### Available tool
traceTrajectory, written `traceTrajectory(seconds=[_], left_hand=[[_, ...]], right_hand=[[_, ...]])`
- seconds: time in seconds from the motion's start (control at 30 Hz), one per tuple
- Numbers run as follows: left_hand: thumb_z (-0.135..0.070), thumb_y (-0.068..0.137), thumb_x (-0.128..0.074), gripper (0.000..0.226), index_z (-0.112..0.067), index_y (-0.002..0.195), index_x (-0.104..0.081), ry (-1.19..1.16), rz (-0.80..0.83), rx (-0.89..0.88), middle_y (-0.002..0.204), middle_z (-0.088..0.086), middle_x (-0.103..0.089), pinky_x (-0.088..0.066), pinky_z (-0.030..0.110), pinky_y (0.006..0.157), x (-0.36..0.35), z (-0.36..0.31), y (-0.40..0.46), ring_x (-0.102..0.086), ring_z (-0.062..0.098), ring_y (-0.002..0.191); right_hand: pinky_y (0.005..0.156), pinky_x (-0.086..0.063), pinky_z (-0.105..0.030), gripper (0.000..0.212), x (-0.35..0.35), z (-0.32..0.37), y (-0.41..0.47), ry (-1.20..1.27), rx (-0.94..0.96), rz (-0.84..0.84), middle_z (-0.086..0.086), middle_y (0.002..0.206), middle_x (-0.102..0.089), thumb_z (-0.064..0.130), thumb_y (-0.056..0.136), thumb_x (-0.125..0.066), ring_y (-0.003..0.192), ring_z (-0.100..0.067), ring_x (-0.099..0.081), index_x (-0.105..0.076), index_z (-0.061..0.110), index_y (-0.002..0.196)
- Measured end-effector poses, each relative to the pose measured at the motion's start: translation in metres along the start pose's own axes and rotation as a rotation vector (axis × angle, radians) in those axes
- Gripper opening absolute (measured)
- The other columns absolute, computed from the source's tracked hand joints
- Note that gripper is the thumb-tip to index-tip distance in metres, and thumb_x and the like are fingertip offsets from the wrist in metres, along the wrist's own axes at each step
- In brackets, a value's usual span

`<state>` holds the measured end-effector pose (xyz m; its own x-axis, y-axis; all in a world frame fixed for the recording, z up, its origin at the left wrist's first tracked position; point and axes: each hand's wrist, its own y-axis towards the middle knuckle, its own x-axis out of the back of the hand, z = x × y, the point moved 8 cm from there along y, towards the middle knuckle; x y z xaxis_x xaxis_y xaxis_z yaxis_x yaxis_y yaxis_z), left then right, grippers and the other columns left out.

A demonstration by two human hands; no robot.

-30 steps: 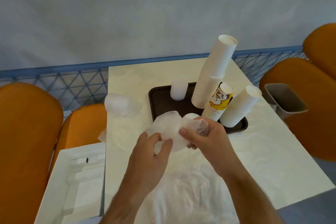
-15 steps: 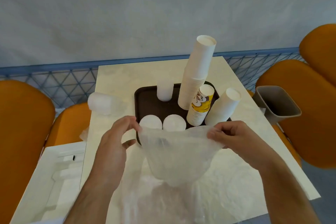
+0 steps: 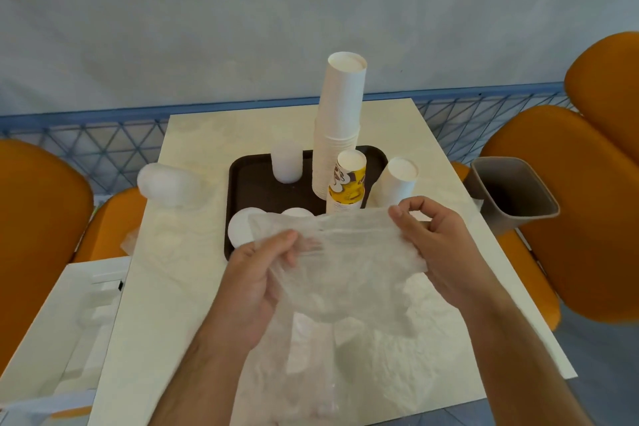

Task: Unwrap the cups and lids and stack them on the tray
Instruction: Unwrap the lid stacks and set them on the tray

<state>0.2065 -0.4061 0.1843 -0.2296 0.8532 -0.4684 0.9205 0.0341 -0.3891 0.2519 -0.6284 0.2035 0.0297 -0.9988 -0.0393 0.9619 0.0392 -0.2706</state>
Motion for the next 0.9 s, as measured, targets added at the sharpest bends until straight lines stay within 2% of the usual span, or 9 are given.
traceTrajectory(seconds=[0.1,0.17,0.3,0.4,0.5,0.6,0.7,0.8,0.9], left_hand=[[-0.022,0.080,-0.066,0.022,-0.003,0.074,-0.058,-0.032,-0.079,-0.039,0.078,0.011,-0.066,-0.051,0.037,0.089,0.008,-0.004,0.000,-0.070,0.018,0.077],[-0.027,0.087,-0.063,0.031,-0.010,0.062,-0.054,-0.065,-0.102,-0.044,0.073,0.007,-0.063,-0.050,0.038,0.086,0.008,-0.002,-0.001,-0.068,0.018,0.073],[-0.041,0.087,-0.061,0.027,-0.018,0.080,-0.071,-0.031,-0.024,-0.067,0.082,0.003,-0.070,-0.056,0.030,0.072,0.001,0.002,-0.008,-0.070,0.015,0.076],[-0.050,0.073,-0.080,0.034,-0.021,0.090,-0.077,0.232,0.058,-0.097,0.078,0.004,-0.069,-0.046,0.029,0.063,-0.007,0.002,-0.013,-0.062,0.013,0.064],[-0.044,0.079,-0.067,0.025,-0.021,0.080,-0.076,0.392,0.026,-0.108,0.059,0.004,-0.056,-0.025,0.033,0.060,-0.008,0.005,-0.014,-0.040,0.016,0.056],[-0.045,0.082,-0.059,0.030,-0.020,0.075,-0.075,0.411,-0.011,-0.125,0.053,0.005,-0.049,-0.034,0.029,0.067,-0.012,0.004,-0.016,-0.040,0.013,0.054],[-0.044,0.087,-0.056,0.033,-0.019,0.077,-0.076,0.389,-0.061,-0.138,0.056,0.004,-0.052,-0.040,0.033,0.076,-0.012,0.005,-0.016,-0.047,0.014,0.058],[-0.037,0.091,-0.054,0.031,-0.019,0.082,-0.077,0.299,-0.054,-0.124,0.065,0.002,-0.060,-0.048,0.035,0.078,-0.018,0.009,-0.015,-0.058,0.011,0.066],[-0.031,0.086,-0.060,0.021,-0.025,0.098,-0.077,0.205,0.063,-0.091,0.084,0.002,-0.072,-0.058,0.028,0.074,-0.033,0.012,-0.018,-0.070,0.011,0.083]], right_hand=[[0.054,-0.055,-0.027,0.040,0.012,-0.007,0.000,0.089,-0.036,0.003,-0.021,0.083,-0.065,0.034,0.080,-0.068,0.064,-0.023,-0.062,-0.063,0.006,0.108],[0.060,-0.059,-0.028,0.040,0.015,-0.012,-0.001,0.178,-0.070,0.086,-0.016,0.091,-0.069,0.027,0.080,-0.071,0.071,-0.022,-0.068,-0.061,0.011,0.115],[0.090,-0.059,-0.045,0.070,0.009,-0.017,-0.010,0.195,-0.094,0.280,-0.025,0.108,-0.073,0.002,0.071,-0.080,0.098,-0.037,-0.072,-0.053,0.021,0.133],[0.087,-0.061,-0.046,0.055,0.020,-0.016,-0.006,0.306,-0.023,0.095,-0.022,0.104,-0.074,0.006,0.080,-0.069,0.099,-0.035,-0.072,-0.050,0.020,0.130],[0.074,-0.061,-0.040,0.021,0.037,-0.019,-0.005,0.455,0.078,-0.136,-0.011,0.084,-0.072,0.008,0.095,-0.062,0.084,-0.024,-0.071,-0.048,0.018,0.107],[0.073,-0.060,-0.039,0.016,0.042,-0.024,-0.006,0.459,0.119,-0.203,-0.005,0.085,-0.067,0.008,0.100,-0.057,0.087,-0.023,-0.065,-0.052,0.016,0.087],[0.086,-0.057,-0.048,0.005,0.025,-0.025,-0.011,0.501,0.115,-0.048,-0.006,0.115,-0.070,0.012,0.096,-0.060,0.105,-0.030,-0.067,-0.064,0.015,0.098],[0.092,-0.056,-0.049,0.036,0.002,-0.030,-0.021,0.471,0.094,0.125,-0.008,0.130,-0.066,0.011,0.083,-0.073,0.112,-0.029,-0.067,-0.069,0.021,0.117],[0.091,-0.059,-0.046,0.043,-0.002,-0.036,-0.023,0.457,0.072,0.094,-0.008,0.123,-0.069,0.003,0.074,-0.073,0.109,-0.026,-0.069,-0.072,0.016,0.115]])
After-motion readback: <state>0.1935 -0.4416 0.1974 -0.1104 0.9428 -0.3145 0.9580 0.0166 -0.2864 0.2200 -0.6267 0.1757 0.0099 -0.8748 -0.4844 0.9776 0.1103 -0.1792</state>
